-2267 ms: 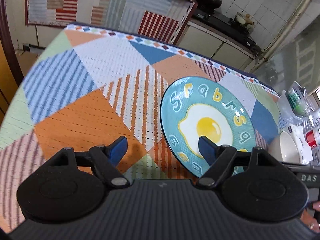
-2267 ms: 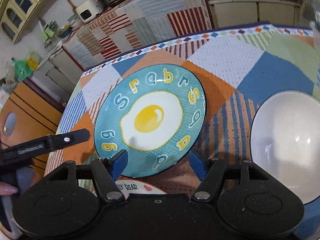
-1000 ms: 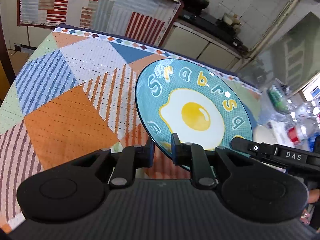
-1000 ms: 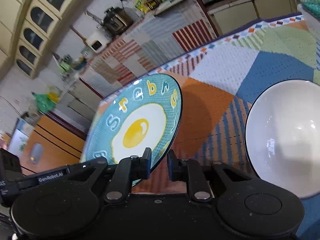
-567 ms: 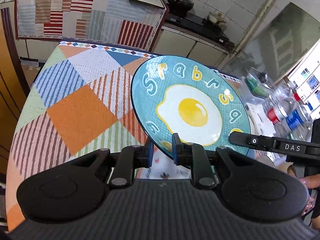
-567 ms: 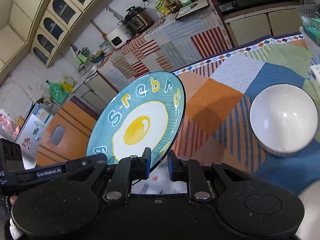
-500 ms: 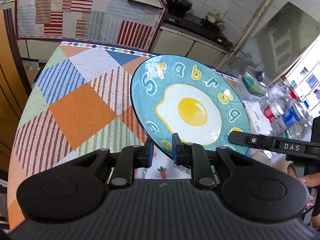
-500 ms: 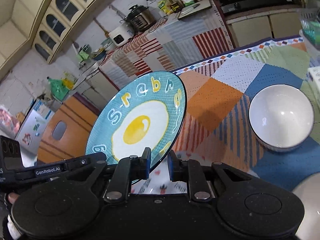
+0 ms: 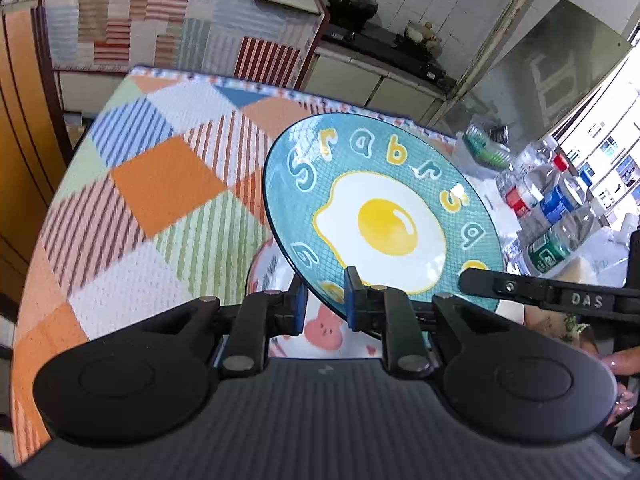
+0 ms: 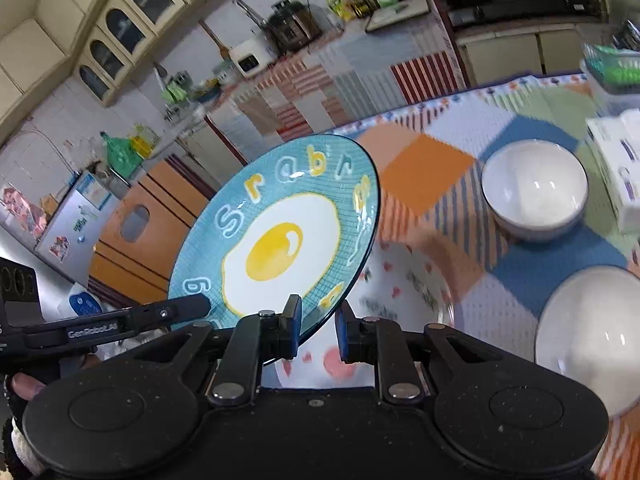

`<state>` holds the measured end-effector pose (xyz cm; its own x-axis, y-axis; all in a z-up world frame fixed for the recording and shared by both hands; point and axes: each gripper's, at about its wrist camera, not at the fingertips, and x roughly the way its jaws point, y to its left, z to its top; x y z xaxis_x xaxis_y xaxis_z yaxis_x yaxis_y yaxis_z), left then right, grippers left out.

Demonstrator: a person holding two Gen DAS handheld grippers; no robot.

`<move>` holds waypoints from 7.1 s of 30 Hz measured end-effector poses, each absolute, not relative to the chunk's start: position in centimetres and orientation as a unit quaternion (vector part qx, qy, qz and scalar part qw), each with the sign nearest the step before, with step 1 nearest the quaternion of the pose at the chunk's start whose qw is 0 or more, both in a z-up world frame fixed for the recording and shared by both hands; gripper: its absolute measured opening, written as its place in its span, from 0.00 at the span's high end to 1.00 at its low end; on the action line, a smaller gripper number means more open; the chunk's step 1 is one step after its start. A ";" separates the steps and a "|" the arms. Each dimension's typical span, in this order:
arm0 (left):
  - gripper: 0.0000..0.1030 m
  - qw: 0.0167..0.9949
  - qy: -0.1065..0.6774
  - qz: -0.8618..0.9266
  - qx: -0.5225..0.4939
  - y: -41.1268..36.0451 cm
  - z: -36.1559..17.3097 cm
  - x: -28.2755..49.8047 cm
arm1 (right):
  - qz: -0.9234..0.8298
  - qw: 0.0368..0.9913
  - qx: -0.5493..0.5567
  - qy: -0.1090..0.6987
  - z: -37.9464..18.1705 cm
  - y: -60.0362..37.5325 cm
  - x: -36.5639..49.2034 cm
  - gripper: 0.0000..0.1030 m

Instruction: Organize plates and bowls

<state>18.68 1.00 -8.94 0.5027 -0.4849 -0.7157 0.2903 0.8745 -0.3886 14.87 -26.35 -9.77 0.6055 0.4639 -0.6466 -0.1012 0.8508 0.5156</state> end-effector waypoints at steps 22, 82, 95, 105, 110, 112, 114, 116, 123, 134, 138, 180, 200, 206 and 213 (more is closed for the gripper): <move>0.84 0.823 0.505 -0.242 -0.098 0.1 -14.7 18.5 | 0.164 0.842 0.222 0.463 -15.8 -27.2 13.7 0.77; 0.79 0.812 0.532 -0.237 -0.037 -2.3 -7.9 18.6 | 0.066 0.905 -0.049 0.417 -6.5 -23.0 12.5 0.58; 0.56 0.817 0.513 -0.264 -0.006 -7.3 -5.1 20.7 | 0.041 0.921 -0.081 0.379 -5.6 -26.6 13.5 0.30; 0.31 0.822 0.504 -0.266 -0.001 -11.3 -6.8 23.7 | 0.047 0.920 -0.108 0.375 -8.6 -29.4 15.8 0.08; 0.24 0.823 0.497 -0.274 -0.011 -13.4 -8.2 26.3 | 0.053 0.907 -0.115 0.402 -11.1 -30.7 18.5 0.08; 0.22 0.823 0.494 -0.280 -0.015 -14.4 -9.0 27.4 | 0.051 0.899 -0.102 0.423 -12.2 -31.7 19.8 0.08; 0.17 0.822 0.492 -0.287 -0.019 -15.5 -9.9 28.5 | 0.051 0.892 -0.085 0.440 -13.2 -32.6 20.9 0.08; 0.16 0.818 0.493 -0.297 -0.025 -16.8 -11.0 29.6 | 0.053 0.886 -0.069 0.456 -14.1 -33.4 21.8 0.08; 0.16 0.798 0.520 -0.300 -0.055 -20.4 -15.1 33.5 | 0.059 0.867 -0.022 0.495 -17.2 -35.5 24.7 0.08; 0.78 0.781 0.552 -0.281 -0.075 -23.9 -19.0 36.2 | 0.045 0.865 -0.019 0.499 -19.6 -35.4 27.1 0.09; 0.84 0.786 0.544 -0.286 -0.067 -23.9 -19.6 35.8 | 0.047 0.870 -0.016 0.490 -19.7 -35.5 27.0 0.10; 0.83 0.835 0.502 -0.210 -0.078 -9.8 -17.8 38.8 | 0.184 0.876 -0.031 0.444 -17.6 -24.5 32.5 0.12; 0.74 0.841 0.500 -0.189 -0.087 -9.2 -15.3 37.8 | 0.152 0.893 0.005 0.423 -14.9 -25.2 29.3 0.13; 0.71 0.849 0.475 -0.220 -0.074 -9.1 -10.9 35.1 | 0.140 0.907 -0.013 0.396 -11.4 -24.8 26.5 0.13; 0.62 0.843 0.472 -0.259 -0.009 -10.1 -6.5 30.8 | 0.102 0.910 -0.045 0.399 -7.7 -25.0 22.0 0.13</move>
